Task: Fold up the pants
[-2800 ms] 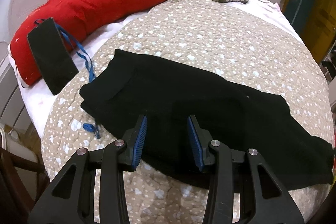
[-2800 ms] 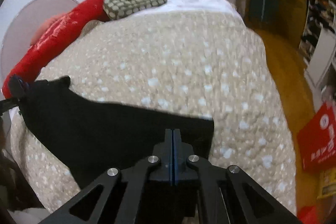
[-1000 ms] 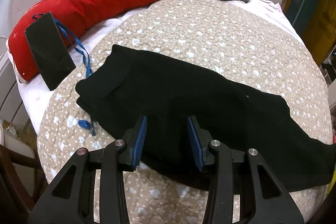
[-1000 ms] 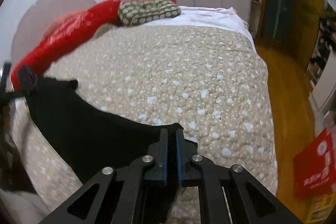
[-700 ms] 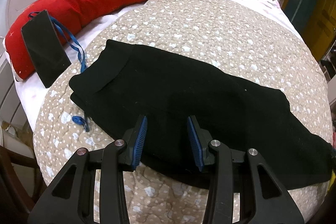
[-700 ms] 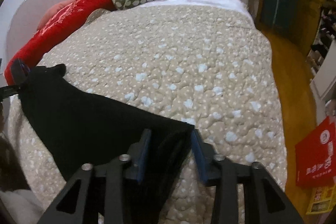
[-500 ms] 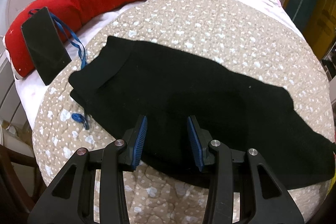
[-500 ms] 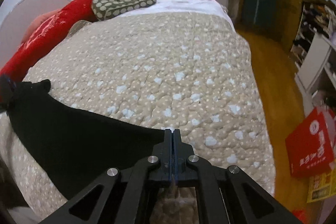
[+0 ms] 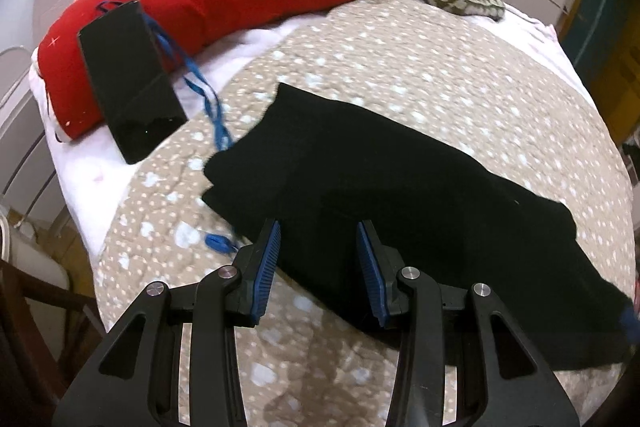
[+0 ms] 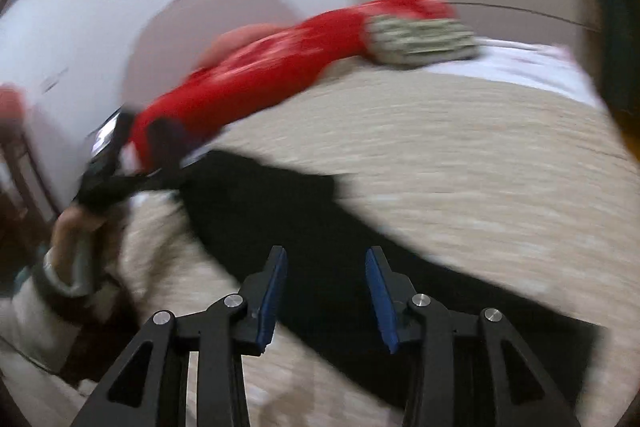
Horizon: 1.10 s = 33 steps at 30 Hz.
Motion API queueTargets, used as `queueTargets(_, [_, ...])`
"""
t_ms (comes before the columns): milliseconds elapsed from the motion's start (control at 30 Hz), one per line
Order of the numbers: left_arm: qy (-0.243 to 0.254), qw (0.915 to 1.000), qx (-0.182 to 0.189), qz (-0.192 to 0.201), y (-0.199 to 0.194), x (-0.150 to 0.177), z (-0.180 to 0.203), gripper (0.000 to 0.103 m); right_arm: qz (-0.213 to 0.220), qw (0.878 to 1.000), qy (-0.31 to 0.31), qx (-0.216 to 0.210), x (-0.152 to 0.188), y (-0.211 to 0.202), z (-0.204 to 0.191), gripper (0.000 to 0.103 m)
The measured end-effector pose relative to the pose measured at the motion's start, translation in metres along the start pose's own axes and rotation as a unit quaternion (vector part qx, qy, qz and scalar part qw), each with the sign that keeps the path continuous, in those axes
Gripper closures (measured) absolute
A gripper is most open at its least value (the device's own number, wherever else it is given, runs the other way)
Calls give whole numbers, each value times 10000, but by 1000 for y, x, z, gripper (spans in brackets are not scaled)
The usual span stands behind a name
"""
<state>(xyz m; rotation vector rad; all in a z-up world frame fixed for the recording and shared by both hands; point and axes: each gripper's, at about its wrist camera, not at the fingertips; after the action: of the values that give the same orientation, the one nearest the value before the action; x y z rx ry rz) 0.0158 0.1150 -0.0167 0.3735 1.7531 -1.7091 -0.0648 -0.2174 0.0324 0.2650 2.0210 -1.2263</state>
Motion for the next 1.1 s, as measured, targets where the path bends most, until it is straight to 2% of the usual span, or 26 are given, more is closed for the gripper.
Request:
queueTargets(67, [20,10000,-48,-33,4,0,-4,64,-185,9988,-300,-327,3,33,-28,64])
queueTargets(200, [-52,9999,-69,-74,8,0,-13,64,-484,9931,-945,-505,6,74,-70,64])
queueTargets(333, [-155,9998,2,-116,12,-2,-20,64,-900,9815,-1675,-208,14,107,-85,65])
queueTargets(400, [-117,9999,-5,-91,12,-2,-19,64,-927,9791,-1811,-66,19,112,-78,75])
queueTargets(500, [-81,9999,-13,-60,9,-3,-18,64,-942,9850,-1430,-197,13,113,-67,93])
queueTargets(567, [-84,10000,6,6,3,-6,-18,64,-1024,9883,-1060,-389,6,108,-61,94])
queueTargets(667, [-62,9998,-8,197,-7,-7,-16,64,-961,9891,-894,-666,4,95,-65,99])
queueTargets(833, [-6,9998,-22,173,-4,-7,-4,64,-1192,9880,-809,-561,24,112,-67,99])
queueTargets(967, [65,9996,36,271,-6,-9,3,64,-1036,9908,-571,-663,3,93,-60,97])
queueTargets(1100, [-120,9991,72,401,-9,-12,3,64,-576,9972,-127,-465,-26,85,-40,87])
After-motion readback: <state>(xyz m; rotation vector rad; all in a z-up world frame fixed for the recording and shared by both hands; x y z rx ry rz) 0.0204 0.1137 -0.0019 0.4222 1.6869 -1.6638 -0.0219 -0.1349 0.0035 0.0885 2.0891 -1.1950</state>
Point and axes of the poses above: each gripper's, at about its wrist camera, not at the fingertips, and y roughly the way its jaws point, z to its right, x to its underside, and after that the axes turned 6 degrees about z, right-handed
